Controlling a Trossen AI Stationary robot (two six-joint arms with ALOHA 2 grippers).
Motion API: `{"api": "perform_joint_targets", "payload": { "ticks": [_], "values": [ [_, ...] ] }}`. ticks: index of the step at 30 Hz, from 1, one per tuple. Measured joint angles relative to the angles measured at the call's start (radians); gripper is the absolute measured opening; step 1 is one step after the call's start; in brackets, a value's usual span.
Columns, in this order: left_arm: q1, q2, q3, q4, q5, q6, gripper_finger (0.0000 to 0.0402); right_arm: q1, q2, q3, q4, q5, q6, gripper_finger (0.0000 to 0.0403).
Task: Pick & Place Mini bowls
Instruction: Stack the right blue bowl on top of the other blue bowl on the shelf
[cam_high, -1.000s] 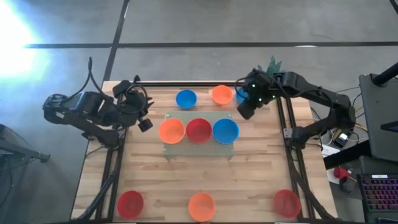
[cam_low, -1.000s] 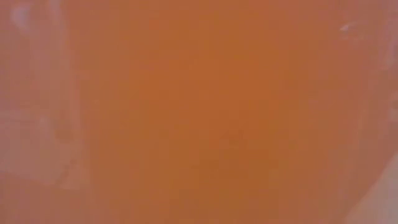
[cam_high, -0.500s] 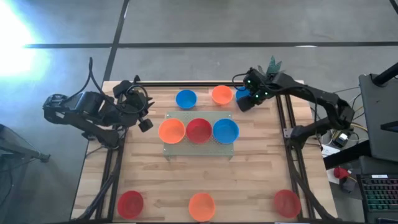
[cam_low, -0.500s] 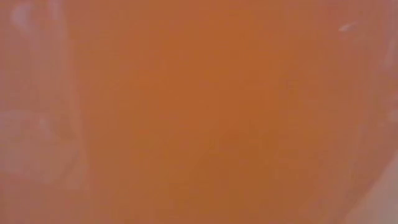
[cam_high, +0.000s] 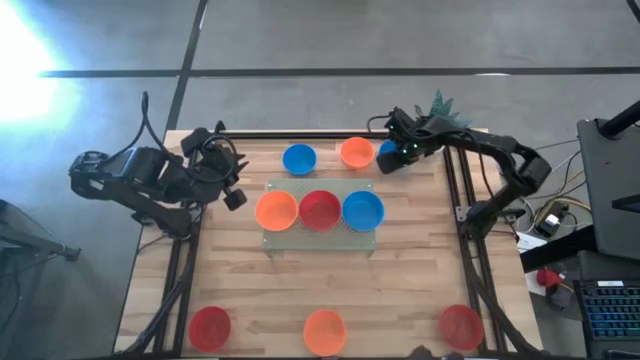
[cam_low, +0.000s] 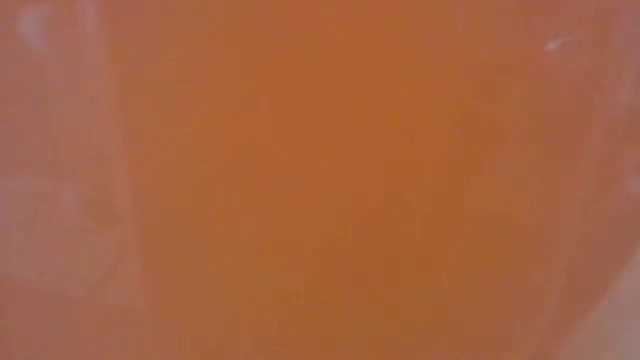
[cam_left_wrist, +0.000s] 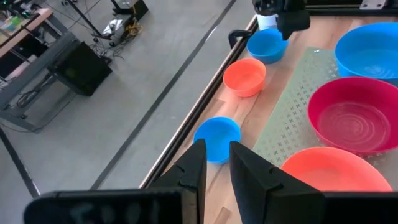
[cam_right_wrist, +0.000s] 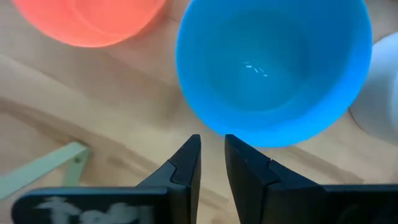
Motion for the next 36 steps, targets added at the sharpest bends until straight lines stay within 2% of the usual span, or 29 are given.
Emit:
{"api": "perform_joint_targets", "payload": {
  "ticks": [13,24,36],
  "values": [
    [0.001,0.0,0.0,0.002,-0.016,-0.01,0.0064,-0.007,0.156,0.078,0.001,-0.014,-0.086,0.0063],
    [0.001,0.0,0.0,0.001,-0.016,-0.01,0.0064,-0.007,0.152,0.075,0.018,-0.035,-0.135,0.0063],
    [0.001,0.0,0.0,0.001,-0.017,0.002,0.0064,-0.006,0.082,0.092,0.017,-0.042,-0.172,0.0063]
  ]
}}
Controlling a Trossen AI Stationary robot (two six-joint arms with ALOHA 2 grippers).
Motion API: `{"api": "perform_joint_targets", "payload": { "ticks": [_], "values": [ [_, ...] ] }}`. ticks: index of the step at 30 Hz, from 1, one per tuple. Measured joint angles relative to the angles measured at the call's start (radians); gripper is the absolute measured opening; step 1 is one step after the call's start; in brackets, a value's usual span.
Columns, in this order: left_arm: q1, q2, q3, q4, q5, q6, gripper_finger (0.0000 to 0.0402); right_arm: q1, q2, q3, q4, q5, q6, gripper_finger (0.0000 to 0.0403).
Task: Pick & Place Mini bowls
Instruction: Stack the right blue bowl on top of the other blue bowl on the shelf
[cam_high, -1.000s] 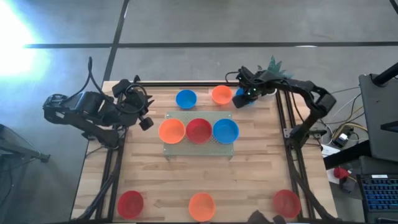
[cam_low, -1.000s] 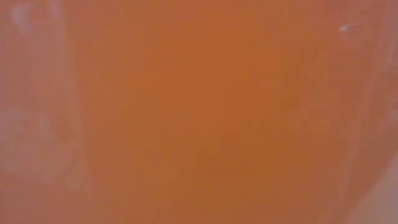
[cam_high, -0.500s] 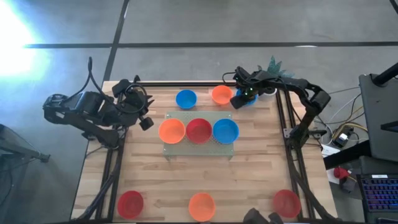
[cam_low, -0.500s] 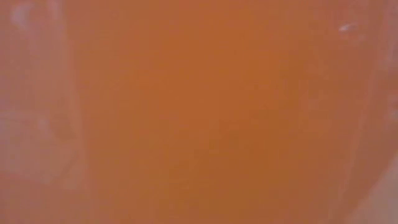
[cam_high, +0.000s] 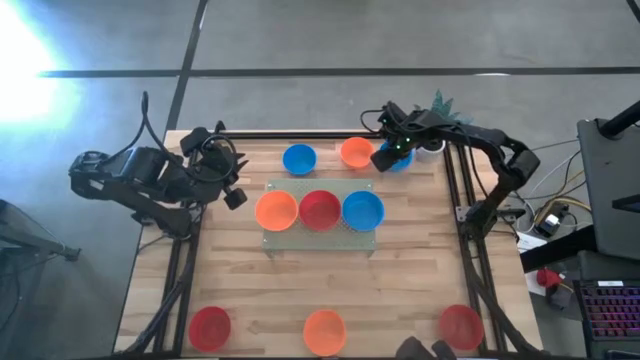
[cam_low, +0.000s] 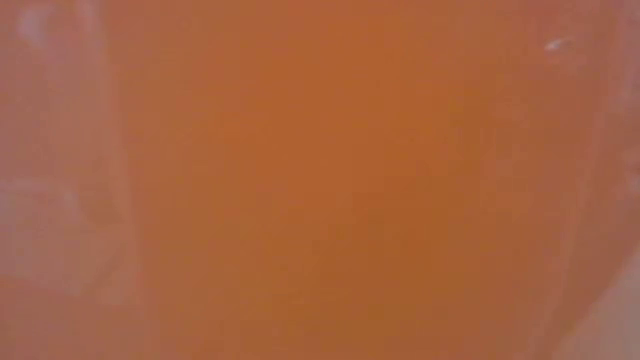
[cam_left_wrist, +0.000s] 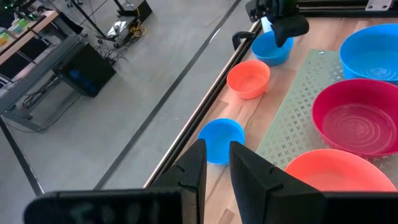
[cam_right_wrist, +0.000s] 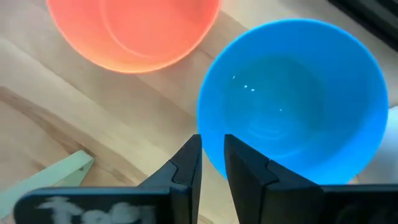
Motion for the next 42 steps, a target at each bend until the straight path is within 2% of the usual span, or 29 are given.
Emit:
{"api": "perform_joint_targets", "payload": {
  "ticks": [10,37,42],
  "values": [
    [0.0,0.0,0.0,0.0,0.0,0.007,0.0064,0.002,0.007,-0.028,0.018,-0.016,-0.069,0.0063],
    [0.0,0.0,0.0,0.0,0.0,0.033,0.0064,0.004,0.008,-0.201,0.264,-0.009,-0.085,0.0063],
    [0.0,0.0,0.0,0.0,0.0,0.046,0.0064,0.005,0.009,-0.205,0.266,0.026,-0.091,0.0035]
  ]
}}
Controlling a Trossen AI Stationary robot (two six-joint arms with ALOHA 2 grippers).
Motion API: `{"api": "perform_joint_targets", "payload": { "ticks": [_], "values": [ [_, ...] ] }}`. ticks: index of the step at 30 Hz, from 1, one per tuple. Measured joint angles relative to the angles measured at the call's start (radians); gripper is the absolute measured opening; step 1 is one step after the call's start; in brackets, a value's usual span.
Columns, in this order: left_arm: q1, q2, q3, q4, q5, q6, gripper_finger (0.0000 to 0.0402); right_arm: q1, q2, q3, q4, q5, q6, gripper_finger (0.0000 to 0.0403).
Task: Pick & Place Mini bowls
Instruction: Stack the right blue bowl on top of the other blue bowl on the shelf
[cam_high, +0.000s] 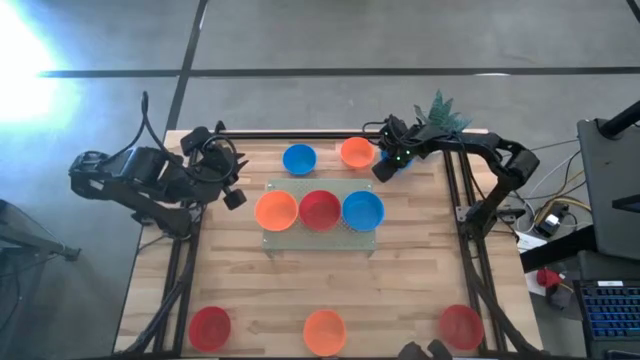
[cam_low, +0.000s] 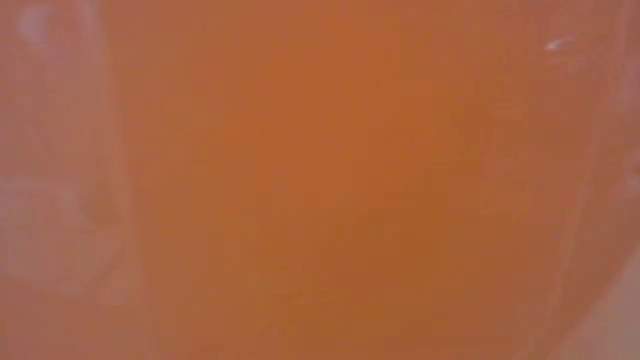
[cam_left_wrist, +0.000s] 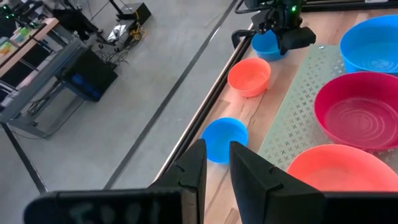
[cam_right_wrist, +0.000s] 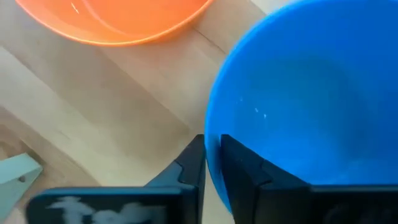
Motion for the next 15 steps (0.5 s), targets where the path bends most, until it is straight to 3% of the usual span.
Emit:
{"api": "perform_joint_targets", "payload": {
  "ticks": [6,15],
  "values": [
    [0.0,0.0,0.0,0.0,0.0,0.013,0.0064,0.013,-0.004,0.026,-0.039,0.011,-0.079,0.001],
    [0.0,0.0,0.0,0.0,0.0,0.013,0.0064,0.106,-0.087,0.214,-0.252,0.068,-0.102,0.0008]
  ]
}}
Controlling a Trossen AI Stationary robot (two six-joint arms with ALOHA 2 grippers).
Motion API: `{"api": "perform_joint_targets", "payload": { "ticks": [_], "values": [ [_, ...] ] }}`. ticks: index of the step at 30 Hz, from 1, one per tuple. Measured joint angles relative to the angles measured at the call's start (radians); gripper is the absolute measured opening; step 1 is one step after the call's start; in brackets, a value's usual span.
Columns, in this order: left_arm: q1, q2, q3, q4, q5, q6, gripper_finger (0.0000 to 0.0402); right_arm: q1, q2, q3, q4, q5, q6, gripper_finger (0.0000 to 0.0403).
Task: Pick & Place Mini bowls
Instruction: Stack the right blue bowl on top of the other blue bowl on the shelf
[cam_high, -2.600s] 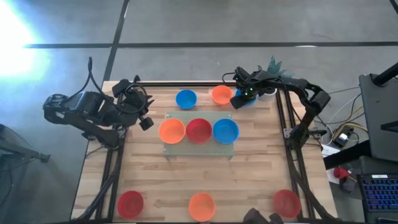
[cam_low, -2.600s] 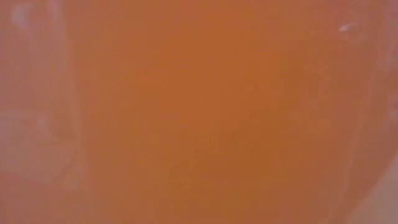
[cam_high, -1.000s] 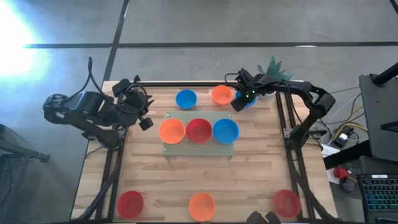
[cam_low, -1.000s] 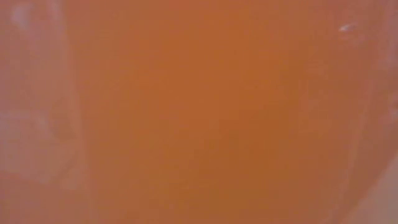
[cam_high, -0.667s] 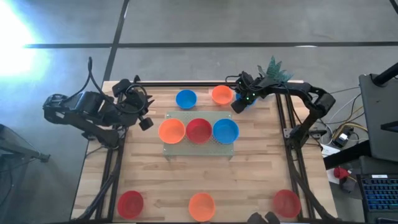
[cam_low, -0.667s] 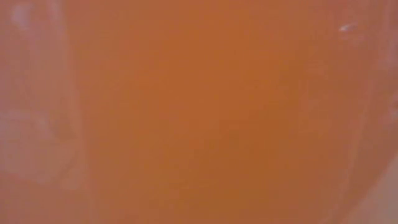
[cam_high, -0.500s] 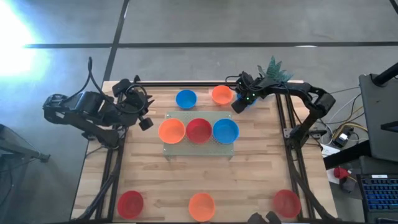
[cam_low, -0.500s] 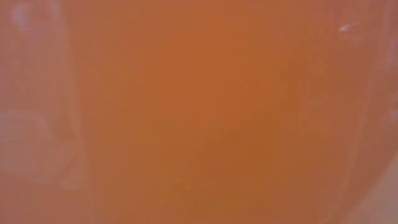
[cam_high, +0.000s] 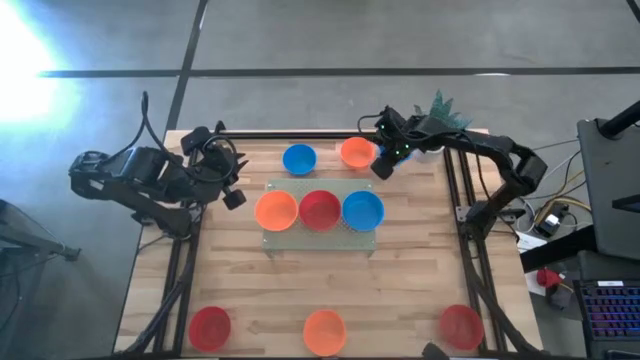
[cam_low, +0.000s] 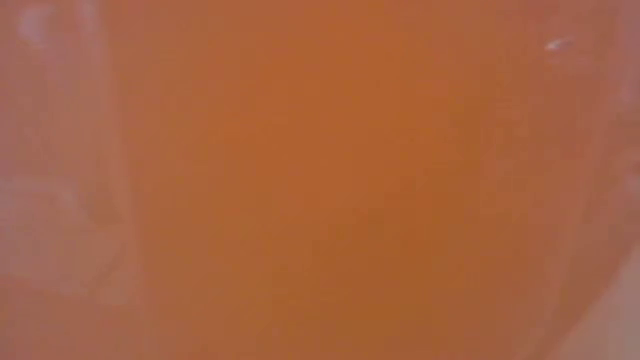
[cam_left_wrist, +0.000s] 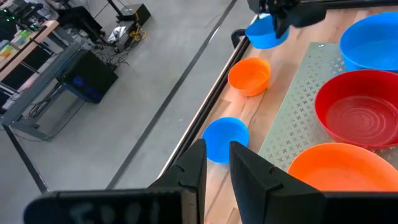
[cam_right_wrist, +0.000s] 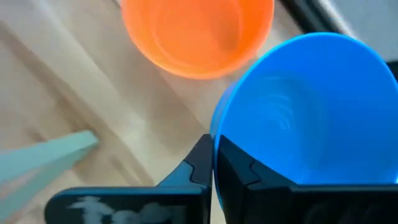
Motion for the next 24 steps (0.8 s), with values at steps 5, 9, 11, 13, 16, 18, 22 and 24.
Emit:
{"api": "perform_joint_targets", "payload": {
  "ticks": [5,9,11,13,16,18,22,24],
  "values": [
    [0.0,0.0,0.0,0.0,0.0,0.0,0.0064,0.058,-0.025,0.099,-0.112,0.003,-0.013,0.0008],
    [0.0,0.0,0.0,0.0,0.0,0.0,0.0064,0.109,-0.03,0.202,-0.262,0.025,-0.05,0.0008],
    [0.0,0.0,0.0,0.0,0.0,0.0,0.0064,0.136,-0.03,0.254,-0.325,0.031,-0.064,0.0008],
    [0.0,0.0,0.0,0.0,0.0,0.0,0.0064,0.173,-0.032,0.308,-0.375,0.031,-0.092,0.0008],
    [0.0,0.0,0.0,0.0,0.0,0.0,0.0064,0.241,-0.032,0.371,-0.406,0.03,-0.152,0.0008],
    [0.0,0.0,-0.002,0.0,0.0,0.0,0.0064,0.293,-0.032,0.399,-0.413,0.029,-0.185,0.0008],
    [0.0,0.0,-0.018,0.0,0.0,0.0,0.0064,0.39,-0.035,0.445,-0.415,0.027,-0.191,0.0008],
    [0.0,0.0,-0.028,0.002,0.0,0.0,0.0064,0.438,-0.037,0.475,-0.422,0.026,-0.177,0.0008]
  ]
}}
